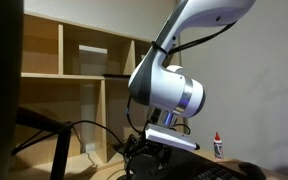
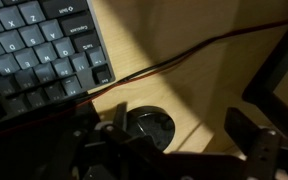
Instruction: Press the escape key on the keyboard
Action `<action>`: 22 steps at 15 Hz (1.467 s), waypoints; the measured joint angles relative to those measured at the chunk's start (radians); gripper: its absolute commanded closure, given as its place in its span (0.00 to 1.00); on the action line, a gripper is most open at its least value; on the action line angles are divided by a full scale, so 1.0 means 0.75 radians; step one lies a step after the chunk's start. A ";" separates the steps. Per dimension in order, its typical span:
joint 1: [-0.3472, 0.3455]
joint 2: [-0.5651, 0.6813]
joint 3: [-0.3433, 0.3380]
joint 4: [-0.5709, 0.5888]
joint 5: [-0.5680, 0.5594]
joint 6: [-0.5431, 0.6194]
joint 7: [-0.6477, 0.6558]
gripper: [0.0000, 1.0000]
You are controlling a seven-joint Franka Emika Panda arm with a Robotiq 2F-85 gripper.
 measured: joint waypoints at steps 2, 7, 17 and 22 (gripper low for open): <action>0.000 0.021 0.000 0.005 0.001 0.030 0.024 0.00; 0.000 0.026 0.000 0.011 0.000 0.034 0.035 0.00; -0.111 0.213 -0.104 0.461 -0.569 -0.337 0.502 0.00; -0.165 0.248 -0.101 0.727 -0.757 -0.897 0.679 0.00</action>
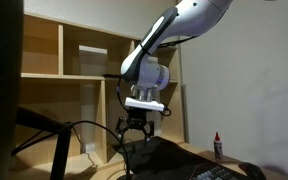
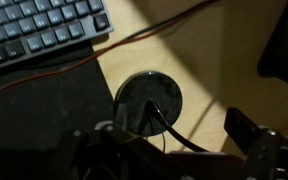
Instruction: Press the escape key on the keyboard
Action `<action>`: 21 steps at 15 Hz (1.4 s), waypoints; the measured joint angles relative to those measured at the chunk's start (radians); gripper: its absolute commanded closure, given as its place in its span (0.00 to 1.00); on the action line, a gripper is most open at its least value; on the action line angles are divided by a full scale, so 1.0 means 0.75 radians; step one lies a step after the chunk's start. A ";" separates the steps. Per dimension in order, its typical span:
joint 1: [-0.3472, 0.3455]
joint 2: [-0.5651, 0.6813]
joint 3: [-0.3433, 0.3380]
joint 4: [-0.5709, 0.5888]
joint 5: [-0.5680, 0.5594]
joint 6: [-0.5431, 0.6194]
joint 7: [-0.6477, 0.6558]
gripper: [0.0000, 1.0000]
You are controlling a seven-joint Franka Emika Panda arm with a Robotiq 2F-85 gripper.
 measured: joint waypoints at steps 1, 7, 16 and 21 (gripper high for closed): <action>-0.007 0.011 0.005 0.036 -0.001 -0.069 0.000 0.00; -0.017 0.039 0.011 0.078 -0.002 -0.111 0.000 0.00; 0.016 0.187 0.099 0.118 -0.103 -0.196 -0.041 0.00; 0.011 0.188 0.094 0.118 -0.103 -0.196 -0.040 0.00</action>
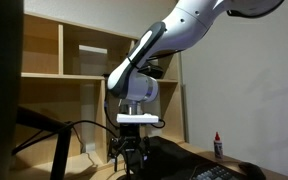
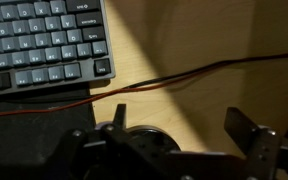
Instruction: Press the escape key on the keyboard
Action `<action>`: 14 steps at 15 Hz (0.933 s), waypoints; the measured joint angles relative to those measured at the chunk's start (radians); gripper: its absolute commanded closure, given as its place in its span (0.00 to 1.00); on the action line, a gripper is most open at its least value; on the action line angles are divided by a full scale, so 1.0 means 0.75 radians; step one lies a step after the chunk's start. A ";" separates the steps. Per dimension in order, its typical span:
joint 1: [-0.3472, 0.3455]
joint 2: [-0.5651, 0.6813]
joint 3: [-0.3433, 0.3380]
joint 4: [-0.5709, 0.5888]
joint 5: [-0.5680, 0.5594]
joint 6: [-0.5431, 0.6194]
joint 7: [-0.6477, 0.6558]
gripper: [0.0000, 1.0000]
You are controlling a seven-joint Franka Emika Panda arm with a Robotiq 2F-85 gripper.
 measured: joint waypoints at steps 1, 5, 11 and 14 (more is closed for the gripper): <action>0.000 0.000 0.000 0.000 0.000 0.000 0.000 0.00; 0.002 0.000 0.001 0.000 0.000 -0.001 -0.017 0.00; -0.017 0.000 0.020 0.018 0.011 -0.155 -0.169 0.00; -0.038 0.002 0.025 0.072 0.010 -0.428 -0.255 0.00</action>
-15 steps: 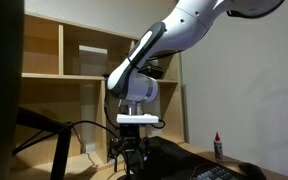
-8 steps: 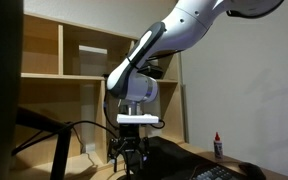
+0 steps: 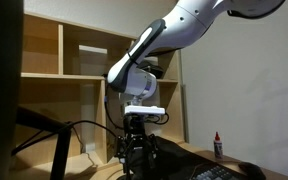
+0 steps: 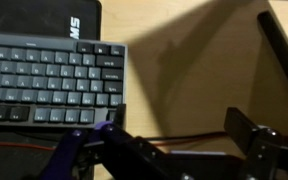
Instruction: Press the escape key on the keyboard
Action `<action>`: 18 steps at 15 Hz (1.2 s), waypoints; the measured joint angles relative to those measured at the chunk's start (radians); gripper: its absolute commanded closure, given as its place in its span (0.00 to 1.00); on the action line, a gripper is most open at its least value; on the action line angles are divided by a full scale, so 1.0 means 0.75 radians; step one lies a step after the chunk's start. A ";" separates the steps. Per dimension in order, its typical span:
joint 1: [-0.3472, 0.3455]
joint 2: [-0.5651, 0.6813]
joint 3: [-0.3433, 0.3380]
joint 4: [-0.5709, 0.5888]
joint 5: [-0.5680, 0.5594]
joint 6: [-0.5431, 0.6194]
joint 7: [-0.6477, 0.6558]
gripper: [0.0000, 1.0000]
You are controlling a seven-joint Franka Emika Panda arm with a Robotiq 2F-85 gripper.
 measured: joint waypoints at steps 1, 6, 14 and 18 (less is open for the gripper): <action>-0.004 0.001 0.000 0.015 0.000 -0.045 -0.019 0.00; -0.006 0.012 0.000 0.030 0.000 0.015 -0.024 0.00; -0.002 -0.247 0.001 -0.471 -0.079 0.737 -0.197 0.00; -0.026 -0.373 0.015 -0.746 -0.031 0.974 -0.290 0.00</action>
